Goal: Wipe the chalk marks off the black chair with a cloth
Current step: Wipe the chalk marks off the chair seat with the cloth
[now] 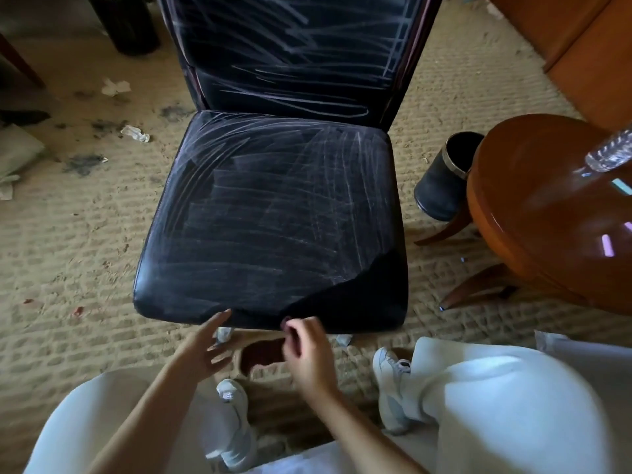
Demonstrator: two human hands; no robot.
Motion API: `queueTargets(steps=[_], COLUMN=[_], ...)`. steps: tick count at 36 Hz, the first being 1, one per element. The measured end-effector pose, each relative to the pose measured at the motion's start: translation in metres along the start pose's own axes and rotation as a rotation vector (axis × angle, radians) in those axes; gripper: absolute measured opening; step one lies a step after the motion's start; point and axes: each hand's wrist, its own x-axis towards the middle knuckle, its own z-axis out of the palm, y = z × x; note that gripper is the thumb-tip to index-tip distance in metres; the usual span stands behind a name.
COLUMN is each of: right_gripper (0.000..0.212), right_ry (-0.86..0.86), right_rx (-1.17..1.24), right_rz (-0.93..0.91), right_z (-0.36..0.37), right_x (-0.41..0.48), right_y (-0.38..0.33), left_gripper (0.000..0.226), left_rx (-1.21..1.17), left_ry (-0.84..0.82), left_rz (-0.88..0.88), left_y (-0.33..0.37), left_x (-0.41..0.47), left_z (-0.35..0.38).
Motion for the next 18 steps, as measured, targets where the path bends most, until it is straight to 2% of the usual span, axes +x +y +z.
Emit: queueTargets(steps=[3, 4, 6, 7, 8, 11, 12, 18], right_gripper=[0.016, 0.016, 0.018, 0.018, 0.018, 0.017, 0.017, 0.017], right_ry=[0.200, 0.259, 0.328, 0.344, 0.356, 0.364, 0.357, 0.302], right_rx=[-0.033, -0.063, -0.115, -0.139, -0.158, -0.172, -0.162, -0.107], right_rz=[0.025, 0.054, 0.130, 0.157, 0.168, 0.163, 0.172, 0.249], right_z=[-0.047, -0.063, -0.089, -0.097, -0.102, -0.104, -0.100, -0.053], right_x=[0.016, 0.023, 0.037, 0.042, 0.047, 0.056, 0.058, 0.058], right_y=[0.027, 0.037, 0.054, 0.059, 0.064, 0.068, 0.066, 0.030], left_gripper=[0.022, 0.029, 0.066, 0.074, 0.069, 0.033, 0.027, 0.037], left_rx=[-0.116, -0.141, -0.117, -0.074, -0.026, 0.131, 0.171, 0.288], left_ry=[0.154, 0.247, 0.416, 0.468, 0.498, 0.471, 0.460, 0.465], left_rz=[0.109, 0.175, 0.319, 0.403, 0.474, 0.644, 0.695, 0.703], left_y=[0.013, 0.018, 0.026, 0.029, 0.033, 0.036, 0.036, 0.035], left_x=[-0.004, -0.004, -0.002, -0.004, -0.009, -0.010, -0.009, -0.002], left_z=[-0.018, -0.025, -0.036, -0.039, -0.039, -0.041, -0.043, -0.051])
